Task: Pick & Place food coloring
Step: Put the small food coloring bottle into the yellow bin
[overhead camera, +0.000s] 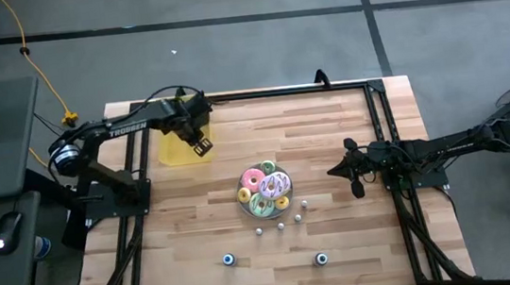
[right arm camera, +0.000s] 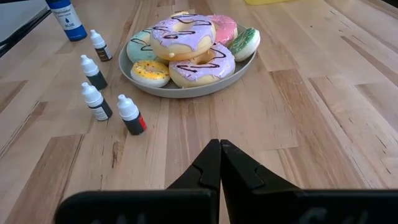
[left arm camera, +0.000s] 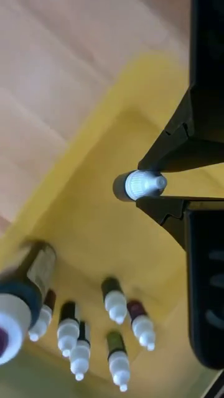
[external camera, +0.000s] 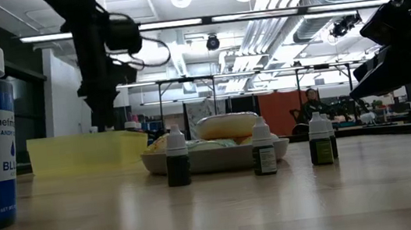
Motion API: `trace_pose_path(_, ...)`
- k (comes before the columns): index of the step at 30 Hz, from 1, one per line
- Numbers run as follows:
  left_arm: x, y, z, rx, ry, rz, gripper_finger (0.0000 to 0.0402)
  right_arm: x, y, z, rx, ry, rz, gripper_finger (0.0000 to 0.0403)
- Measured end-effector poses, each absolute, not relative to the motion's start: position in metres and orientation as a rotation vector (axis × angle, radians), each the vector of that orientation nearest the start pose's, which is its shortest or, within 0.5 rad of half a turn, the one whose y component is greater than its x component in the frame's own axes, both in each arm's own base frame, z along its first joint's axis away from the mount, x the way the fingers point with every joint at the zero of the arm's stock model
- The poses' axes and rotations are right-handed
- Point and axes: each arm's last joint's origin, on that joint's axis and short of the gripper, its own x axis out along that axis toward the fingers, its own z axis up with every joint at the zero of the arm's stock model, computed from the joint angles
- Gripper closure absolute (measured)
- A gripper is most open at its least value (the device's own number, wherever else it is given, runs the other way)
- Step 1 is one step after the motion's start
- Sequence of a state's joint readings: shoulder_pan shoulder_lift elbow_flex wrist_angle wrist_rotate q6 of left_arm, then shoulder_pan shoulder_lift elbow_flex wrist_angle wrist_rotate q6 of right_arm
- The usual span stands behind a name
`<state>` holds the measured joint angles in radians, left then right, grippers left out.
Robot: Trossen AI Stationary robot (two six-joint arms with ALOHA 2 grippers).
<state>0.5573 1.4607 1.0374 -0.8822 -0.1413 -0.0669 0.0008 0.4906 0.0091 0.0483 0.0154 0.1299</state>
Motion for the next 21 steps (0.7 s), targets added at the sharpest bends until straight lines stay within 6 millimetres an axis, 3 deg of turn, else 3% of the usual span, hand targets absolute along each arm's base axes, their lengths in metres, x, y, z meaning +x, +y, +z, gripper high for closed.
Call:
trace_pose_path(11,0.211,0.186,0.206,-0.313,1.318,0.606,0.0365,0.120,0.000,0.127,0.124,0.431,-0.042,0.0402)
trace_pose_path(21,0.201,0.210,0.199,-0.337,1.296,0.649,0.0365,0.120,0.000,0.127,0.124,0.431,-0.042,0.0402)
